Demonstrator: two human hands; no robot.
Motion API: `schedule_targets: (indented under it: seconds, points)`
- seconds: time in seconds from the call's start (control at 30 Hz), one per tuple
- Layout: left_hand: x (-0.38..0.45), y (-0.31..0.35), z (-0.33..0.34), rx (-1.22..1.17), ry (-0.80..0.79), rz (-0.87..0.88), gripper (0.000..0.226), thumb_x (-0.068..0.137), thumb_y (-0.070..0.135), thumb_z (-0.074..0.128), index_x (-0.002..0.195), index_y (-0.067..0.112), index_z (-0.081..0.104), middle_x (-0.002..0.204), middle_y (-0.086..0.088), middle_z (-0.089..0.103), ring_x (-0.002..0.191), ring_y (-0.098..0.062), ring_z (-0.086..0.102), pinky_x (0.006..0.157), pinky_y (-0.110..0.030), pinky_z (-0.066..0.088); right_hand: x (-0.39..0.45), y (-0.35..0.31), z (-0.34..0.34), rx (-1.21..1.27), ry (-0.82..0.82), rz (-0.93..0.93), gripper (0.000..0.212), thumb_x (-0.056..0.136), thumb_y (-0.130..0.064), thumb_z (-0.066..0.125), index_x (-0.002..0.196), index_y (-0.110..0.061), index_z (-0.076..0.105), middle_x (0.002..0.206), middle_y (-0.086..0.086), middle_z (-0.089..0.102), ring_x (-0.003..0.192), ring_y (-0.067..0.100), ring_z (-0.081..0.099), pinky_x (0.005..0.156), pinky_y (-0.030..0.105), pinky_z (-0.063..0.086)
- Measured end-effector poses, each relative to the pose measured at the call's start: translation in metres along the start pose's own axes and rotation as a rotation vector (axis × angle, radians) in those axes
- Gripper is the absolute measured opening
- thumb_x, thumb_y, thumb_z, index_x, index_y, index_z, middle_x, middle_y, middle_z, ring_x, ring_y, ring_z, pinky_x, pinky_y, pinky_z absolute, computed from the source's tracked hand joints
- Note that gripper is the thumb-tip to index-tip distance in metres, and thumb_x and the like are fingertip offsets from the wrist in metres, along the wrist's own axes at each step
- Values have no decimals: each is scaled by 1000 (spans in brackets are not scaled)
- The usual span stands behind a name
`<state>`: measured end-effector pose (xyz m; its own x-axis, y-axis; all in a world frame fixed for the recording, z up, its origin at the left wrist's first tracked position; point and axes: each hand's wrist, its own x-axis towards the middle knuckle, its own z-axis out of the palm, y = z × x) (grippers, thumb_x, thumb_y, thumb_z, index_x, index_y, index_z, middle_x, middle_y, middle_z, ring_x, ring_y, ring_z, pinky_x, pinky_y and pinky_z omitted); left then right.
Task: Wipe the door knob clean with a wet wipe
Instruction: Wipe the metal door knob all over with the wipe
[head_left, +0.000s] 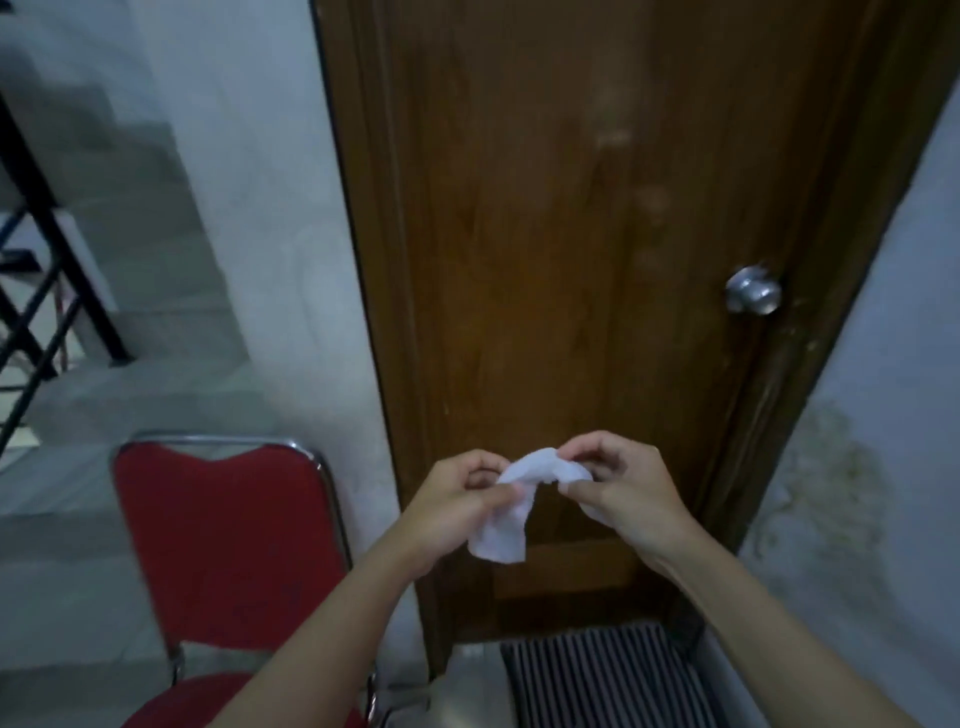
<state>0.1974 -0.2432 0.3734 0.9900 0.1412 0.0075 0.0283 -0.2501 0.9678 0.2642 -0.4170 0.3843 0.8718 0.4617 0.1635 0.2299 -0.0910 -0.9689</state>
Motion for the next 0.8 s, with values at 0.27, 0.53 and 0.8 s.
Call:
schedule_targets:
  seconds: [0.27,0.53,0.8]
  points:
    - [29,96,54,-106,-74,87,28,90,33,50,93,13,69,96,-8,68,94,-21,65,88,-37,48,12,-47,-86,-272,129,-320,10,75,-14,72,78,-23,70,91,-7,65,75,1,61,61,14,49]
    - [61,139,86,-301,129,180,17,85,18,60,99,9,64,93,-9,67,90,-24,66,81,-36,53,25,-48,-130,-250,84,-295,11,86,-23,61,86,-22,72,85,-5,71,83,2,64,72,14,50]
    - [133,146,90,-311,133,190,45,74,9,71,112,19,50,98,-12,67,88,-24,69,68,-30,54,77,-43,-144,66,-141,-183,38,78,-22,69,114,-23,59,109,-3,69,101,8,64,78,21,53]
